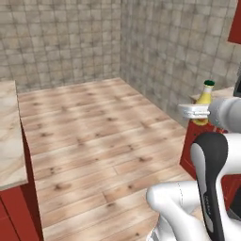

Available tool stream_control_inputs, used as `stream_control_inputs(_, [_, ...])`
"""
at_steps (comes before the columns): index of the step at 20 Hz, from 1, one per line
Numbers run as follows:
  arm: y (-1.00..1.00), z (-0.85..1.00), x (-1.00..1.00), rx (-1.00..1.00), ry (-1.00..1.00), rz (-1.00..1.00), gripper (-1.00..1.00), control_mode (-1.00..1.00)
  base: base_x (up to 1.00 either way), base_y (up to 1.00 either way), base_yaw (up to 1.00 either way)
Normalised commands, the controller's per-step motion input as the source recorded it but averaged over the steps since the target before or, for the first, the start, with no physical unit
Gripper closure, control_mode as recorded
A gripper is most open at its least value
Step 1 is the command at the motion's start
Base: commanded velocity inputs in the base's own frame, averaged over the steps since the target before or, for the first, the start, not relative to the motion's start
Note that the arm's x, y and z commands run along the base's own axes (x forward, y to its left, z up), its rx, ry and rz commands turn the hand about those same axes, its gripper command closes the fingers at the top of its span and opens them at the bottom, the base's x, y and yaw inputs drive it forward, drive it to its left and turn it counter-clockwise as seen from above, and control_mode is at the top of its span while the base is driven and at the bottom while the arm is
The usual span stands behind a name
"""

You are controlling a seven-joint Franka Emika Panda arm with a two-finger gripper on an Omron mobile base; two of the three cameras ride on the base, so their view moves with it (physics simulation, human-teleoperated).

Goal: Move the mustard and ketchup from the cabinet to the dining counter.

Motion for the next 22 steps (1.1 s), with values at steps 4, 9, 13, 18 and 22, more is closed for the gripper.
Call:
stream_control_inputs(4, [0.00,0.00,0.00,0.00,0.00,0.00,1.00,1.00,1.00,0.14,0.02])
stream_control_inputs(9, [0.00,0.00,0.00,0.00,0.00,0.00,1.00,1.00,1.00,0.07,0.05])
stream_control_inputs(13, [0.00,0.00,0.00,0.00,0.00,0.00,1.00,1.00,1.00,0.00,0.14])
stream_control_inputs(18, [0.00,0.00,0.00,0.00,0.00,0.00,1.00,1.00,1.00,-0.11,0.30])
stream_control_inputs(22, [0.00,0.00,0.00,0.00,0.00,0.00,1.00,1.00,1.00,-0.16,0.47])
